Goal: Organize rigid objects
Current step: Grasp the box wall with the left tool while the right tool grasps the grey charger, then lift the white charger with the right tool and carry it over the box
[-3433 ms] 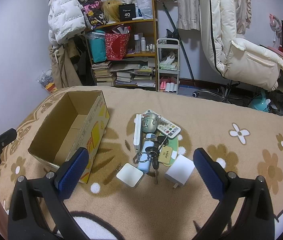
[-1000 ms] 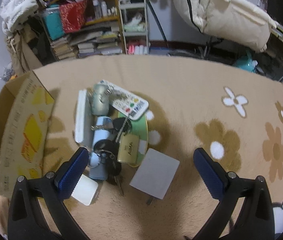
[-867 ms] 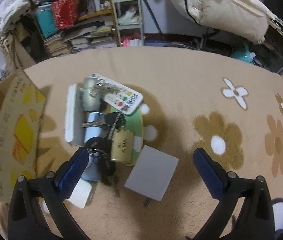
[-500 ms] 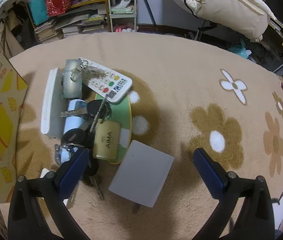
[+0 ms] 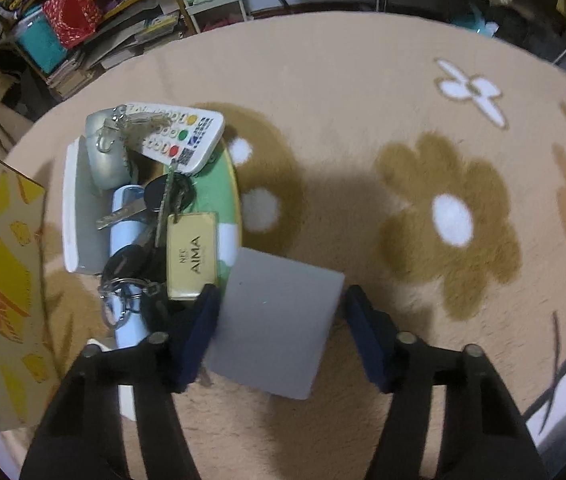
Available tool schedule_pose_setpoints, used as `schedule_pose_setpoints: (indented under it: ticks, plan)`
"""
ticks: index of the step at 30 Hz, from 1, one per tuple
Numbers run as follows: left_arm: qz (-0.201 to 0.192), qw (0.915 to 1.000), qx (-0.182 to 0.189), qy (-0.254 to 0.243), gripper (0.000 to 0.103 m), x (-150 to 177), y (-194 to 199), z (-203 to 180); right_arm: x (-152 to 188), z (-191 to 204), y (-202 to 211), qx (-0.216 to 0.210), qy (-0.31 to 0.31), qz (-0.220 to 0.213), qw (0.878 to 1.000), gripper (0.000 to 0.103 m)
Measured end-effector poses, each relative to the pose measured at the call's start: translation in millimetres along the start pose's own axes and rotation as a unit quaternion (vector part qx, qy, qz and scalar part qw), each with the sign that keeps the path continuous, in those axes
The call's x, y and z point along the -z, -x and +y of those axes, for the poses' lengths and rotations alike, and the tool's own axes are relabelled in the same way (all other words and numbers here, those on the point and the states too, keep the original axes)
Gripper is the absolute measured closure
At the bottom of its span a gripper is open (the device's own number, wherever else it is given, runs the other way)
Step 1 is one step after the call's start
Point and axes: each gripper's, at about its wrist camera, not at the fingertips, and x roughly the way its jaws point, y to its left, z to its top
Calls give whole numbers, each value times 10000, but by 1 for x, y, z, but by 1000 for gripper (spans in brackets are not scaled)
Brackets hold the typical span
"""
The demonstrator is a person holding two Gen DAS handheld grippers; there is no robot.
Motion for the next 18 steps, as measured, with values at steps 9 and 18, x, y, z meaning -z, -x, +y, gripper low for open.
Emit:
schedule_pose_setpoints:
  ticks: [9, 18]
  plan:
    - [14, 9999, 5, -104, 96, 2, -1, -3, 4, 0, -6, 49, -41, -5, 10000, 39]
    - [19, 9999, -65, -146, 96, 2, 0, -5, 3, 3, -2, 84, -133, -181, 9997, 43]
